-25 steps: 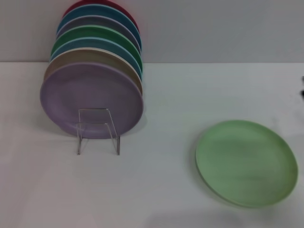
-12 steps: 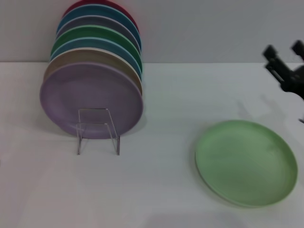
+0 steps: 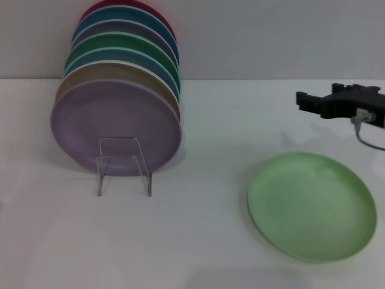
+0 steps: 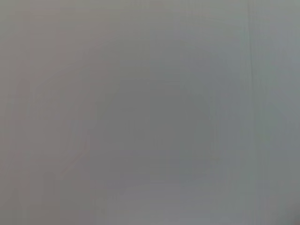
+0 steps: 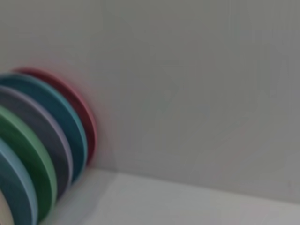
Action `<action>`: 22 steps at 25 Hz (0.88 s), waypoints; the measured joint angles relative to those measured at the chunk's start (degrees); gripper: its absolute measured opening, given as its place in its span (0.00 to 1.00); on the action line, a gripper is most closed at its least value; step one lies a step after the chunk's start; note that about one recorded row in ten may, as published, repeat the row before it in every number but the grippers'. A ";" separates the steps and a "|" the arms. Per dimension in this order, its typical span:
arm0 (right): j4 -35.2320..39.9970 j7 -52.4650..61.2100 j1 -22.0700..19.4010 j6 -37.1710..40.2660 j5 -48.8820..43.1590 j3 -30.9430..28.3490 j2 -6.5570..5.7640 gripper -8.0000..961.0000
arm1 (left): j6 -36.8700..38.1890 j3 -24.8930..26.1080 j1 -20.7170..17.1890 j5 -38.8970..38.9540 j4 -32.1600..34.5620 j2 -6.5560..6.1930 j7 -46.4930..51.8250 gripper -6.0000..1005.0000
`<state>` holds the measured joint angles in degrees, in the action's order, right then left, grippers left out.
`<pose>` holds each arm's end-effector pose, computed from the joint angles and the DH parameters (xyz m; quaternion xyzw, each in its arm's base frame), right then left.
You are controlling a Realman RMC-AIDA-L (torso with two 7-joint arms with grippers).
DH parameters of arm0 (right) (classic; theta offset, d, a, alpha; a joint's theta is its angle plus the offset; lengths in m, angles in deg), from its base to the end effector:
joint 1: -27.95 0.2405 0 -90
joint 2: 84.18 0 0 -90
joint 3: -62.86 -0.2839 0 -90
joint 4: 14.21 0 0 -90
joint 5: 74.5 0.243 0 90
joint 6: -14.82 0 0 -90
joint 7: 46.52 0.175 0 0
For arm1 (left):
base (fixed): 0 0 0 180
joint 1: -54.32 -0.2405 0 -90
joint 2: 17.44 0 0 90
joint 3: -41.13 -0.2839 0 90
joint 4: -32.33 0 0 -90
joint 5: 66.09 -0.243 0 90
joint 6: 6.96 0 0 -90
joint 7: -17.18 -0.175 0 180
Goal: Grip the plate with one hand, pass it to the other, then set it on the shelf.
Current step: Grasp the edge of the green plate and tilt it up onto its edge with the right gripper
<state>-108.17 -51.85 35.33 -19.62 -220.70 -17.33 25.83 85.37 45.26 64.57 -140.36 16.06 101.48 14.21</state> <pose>0.2266 0.4095 0.0107 -0.8047 0.3701 0.1261 0.4467 -0.4169 0.2475 -0.0201 -0.5539 -0.2308 -0.2873 0.7465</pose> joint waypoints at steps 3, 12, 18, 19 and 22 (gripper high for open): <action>-4.81 -9.00 1.08 -17.10 -1.13 -12.62 7.19 0.81 | -0.04 0.00 0.06 0.01 0.01 0.00 -0.02 0.80; -6.04 -13.59 7.22 -43.35 -5.63 -29.07 7.76 0.81 | -0.12 0.00 -0.07 0.02 0.12 0.05 -0.05 0.80; 2.91 -15.67 10.61 -47.01 -11.29 -30.32 7.94 0.81 | -0.14 -0.35 -0.17 0.01 -0.11 0.18 -0.15 0.80; 4.22 -15.94 10.99 -46.83 -12.00 -30.13 8.16 0.81 | -0.14 -0.42 -0.15 0.00 -0.11 0.18 -0.13 0.80; 7.94 -16.78 12.13 -46.10 -12.86 -29.69 8.67 0.79 | -0.14 -0.50 -0.06 0.01 -0.09 0.18 -0.11 0.80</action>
<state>-100.23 -68.63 47.46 -65.72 -233.56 -47.02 34.50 85.23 44.76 64.51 -140.35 15.98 101.66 14.10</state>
